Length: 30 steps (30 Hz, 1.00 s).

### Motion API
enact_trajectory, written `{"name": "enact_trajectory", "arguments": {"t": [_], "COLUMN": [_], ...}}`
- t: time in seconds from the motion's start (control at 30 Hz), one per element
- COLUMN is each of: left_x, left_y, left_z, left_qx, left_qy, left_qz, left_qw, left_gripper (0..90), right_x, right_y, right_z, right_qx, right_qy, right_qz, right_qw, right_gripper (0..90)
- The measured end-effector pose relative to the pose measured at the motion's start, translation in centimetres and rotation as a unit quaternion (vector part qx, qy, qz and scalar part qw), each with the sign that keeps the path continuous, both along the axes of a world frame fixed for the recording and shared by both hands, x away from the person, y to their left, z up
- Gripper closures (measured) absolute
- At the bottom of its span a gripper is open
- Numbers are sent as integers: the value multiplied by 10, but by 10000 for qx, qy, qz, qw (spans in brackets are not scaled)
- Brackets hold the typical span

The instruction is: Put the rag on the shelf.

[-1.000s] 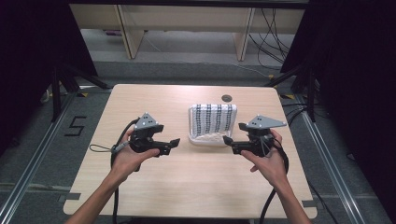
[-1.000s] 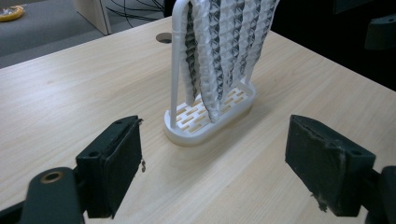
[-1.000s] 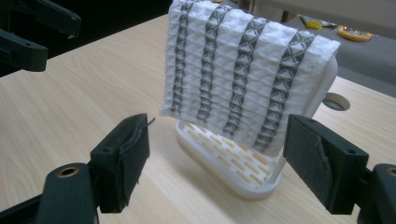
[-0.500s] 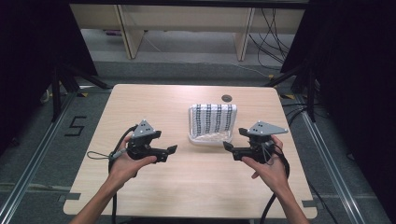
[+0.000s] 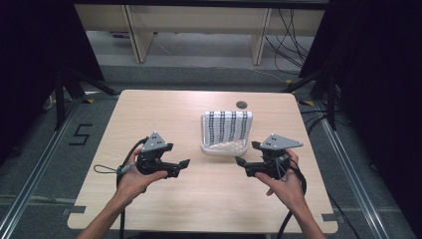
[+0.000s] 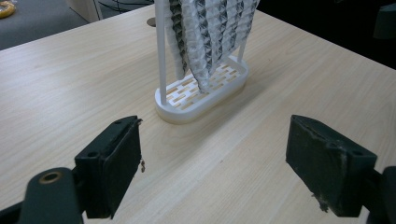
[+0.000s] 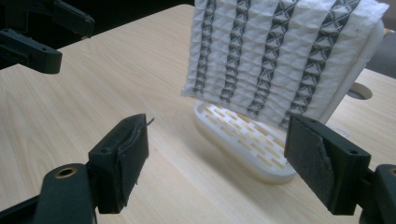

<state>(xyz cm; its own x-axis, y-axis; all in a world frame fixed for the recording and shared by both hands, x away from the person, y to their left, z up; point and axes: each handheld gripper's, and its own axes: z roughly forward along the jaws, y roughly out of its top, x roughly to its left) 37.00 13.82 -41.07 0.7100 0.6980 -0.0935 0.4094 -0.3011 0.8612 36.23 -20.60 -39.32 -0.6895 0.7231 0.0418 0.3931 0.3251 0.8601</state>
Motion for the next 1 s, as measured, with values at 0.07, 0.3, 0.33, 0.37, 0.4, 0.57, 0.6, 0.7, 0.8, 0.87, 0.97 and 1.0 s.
{"name": "enact_trajectory", "arguments": {"t": [0.07, 0.3, 0.33, 0.37, 0.4, 0.57, 0.6, 0.7, 0.8, 0.87, 0.97, 1.0], "left_x": [-2, -11, -12, -14, -14, -19, -20, -21, -23, -25, -26, -26], "left_y": [1, 5, 6, 7, 7, 9, 9, 9, 10, 11, 15, 15], "left_z": [-1, -3, -3, -4, -5, -11, -12, -15, -18, -21, -25, -25], "left_qx": [30, 46, 63, 74, 21, 113, 90, 100, 96, 98, 240, 240], "left_qy": [7, 8, 5, 12, 4, 48, 68, 51, 88, 71, 91, 91], "left_qz": [-62, -37, -41, -42, -83, -68, -86, -77, -115, -131, -141, -141], "left_qw": [10000, 10000, 10000, 10000, 10000, 9999, 9999, 9999, 9998, 9998, 9996, 9996], "left_gripper": [176, 174, 173, 172, 172, 172, 172, 172, 172, 172, 172, 172], "right_x": [0, -6, -7, -8, -10, -14, -15, -17, -21, -24, -26, -26], "right_y": [-1, -3, -2, -3, -3, -4, -5, -5, -4, -5, -8, -8], "right_z": [-1, -8, -10, -11, -11, -16, -17, -21, -23, -27, -32, -32], "right_qx": [-72, -46, 11, 50, 38, 102, 35, 26, 73, 72, 57, 57], "right_qy": [-40, 33, 30, 58, 95, 112, 97, 137, 245, 297, 211, 211], "right_qz": [33, 24, -5, 6, -26, 8, 43, 112, 64, 38, 66, 66], "right_qw": [10000, 10000, 10000, 10000, 9999, 9999, 9999, 9998, 9997, 9995, 9997, 9997], "right_gripper": [229, 189, 178, 176, 176, 170, 170, 170, 170, 172, 172, 172]}}
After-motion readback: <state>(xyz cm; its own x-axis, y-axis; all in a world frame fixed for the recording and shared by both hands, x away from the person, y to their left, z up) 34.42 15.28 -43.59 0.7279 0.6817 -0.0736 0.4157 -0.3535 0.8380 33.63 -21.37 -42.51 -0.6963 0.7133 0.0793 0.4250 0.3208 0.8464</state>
